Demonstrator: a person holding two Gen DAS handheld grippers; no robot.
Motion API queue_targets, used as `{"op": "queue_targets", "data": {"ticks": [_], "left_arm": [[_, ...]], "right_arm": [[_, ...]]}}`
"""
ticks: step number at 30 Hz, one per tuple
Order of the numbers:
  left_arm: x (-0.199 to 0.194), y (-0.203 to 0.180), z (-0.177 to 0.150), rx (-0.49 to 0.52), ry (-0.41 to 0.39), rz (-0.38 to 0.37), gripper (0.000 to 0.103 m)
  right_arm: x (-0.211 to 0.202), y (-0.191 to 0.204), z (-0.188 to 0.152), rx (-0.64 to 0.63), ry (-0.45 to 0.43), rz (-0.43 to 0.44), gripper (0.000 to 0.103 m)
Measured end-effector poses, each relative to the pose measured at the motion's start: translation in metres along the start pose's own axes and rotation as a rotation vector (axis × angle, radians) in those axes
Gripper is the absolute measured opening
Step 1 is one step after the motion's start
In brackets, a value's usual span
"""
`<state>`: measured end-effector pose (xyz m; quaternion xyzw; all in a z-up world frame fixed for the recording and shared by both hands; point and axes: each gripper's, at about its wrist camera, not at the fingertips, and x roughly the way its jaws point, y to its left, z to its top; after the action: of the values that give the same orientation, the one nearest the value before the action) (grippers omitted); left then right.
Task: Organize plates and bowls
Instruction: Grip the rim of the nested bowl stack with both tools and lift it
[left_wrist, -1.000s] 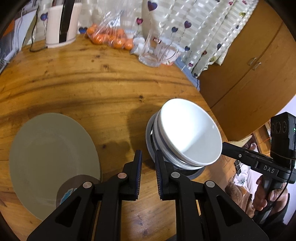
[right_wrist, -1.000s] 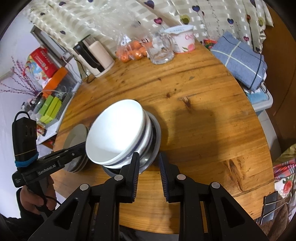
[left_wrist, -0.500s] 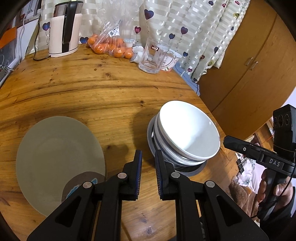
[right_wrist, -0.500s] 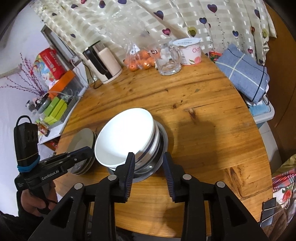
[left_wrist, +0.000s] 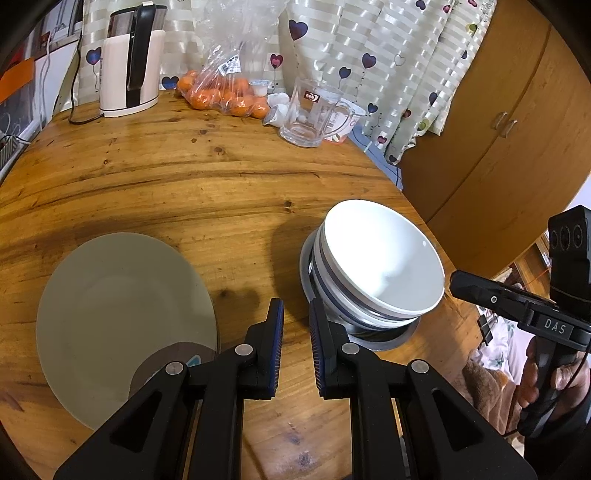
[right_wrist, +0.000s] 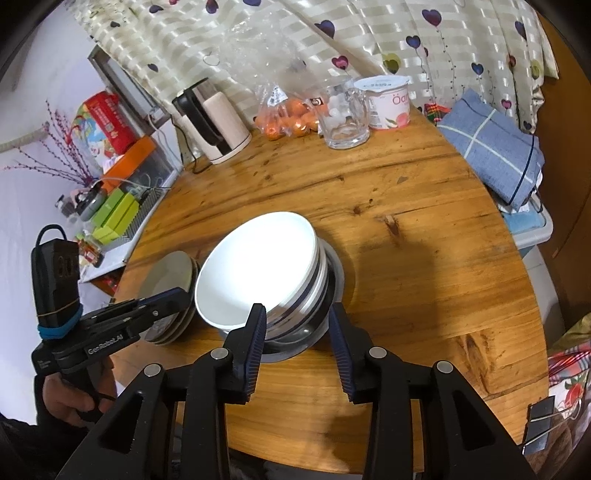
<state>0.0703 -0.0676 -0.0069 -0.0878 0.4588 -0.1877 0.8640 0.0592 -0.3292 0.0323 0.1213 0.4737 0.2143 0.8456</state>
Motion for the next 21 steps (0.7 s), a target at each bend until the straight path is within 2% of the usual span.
{"op": "queue_targets", "data": {"ticks": [21], "left_arm": [[0.010,-0.001,0.002,-0.007,0.029,-0.015,0.015]], "right_arm": [[0.005,-0.002,-0.002,0.023,0.018,0.033,0.034]]}}
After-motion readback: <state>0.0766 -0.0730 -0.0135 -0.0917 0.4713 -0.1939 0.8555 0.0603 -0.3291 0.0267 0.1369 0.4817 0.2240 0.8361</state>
